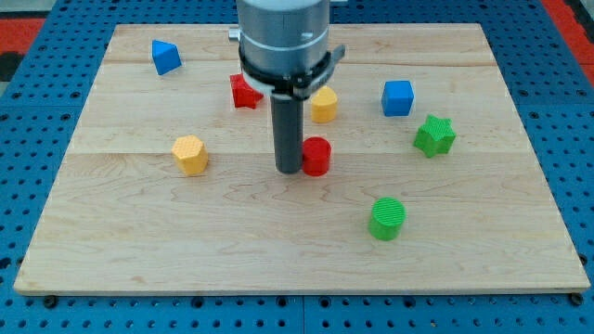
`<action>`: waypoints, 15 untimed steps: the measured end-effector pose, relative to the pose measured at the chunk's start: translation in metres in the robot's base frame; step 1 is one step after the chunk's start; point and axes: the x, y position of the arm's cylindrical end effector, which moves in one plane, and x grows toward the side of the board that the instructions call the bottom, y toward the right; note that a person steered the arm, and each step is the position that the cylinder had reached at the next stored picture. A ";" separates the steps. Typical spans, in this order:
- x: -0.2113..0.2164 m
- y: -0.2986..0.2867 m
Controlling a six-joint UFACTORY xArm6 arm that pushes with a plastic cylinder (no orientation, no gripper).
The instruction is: Push the yellow heart to the top center
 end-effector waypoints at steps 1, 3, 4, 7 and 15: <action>-0.028 0.004; -0.053 0.061; -0.115 0.056; -0.147 0.012; -0.205 -0.034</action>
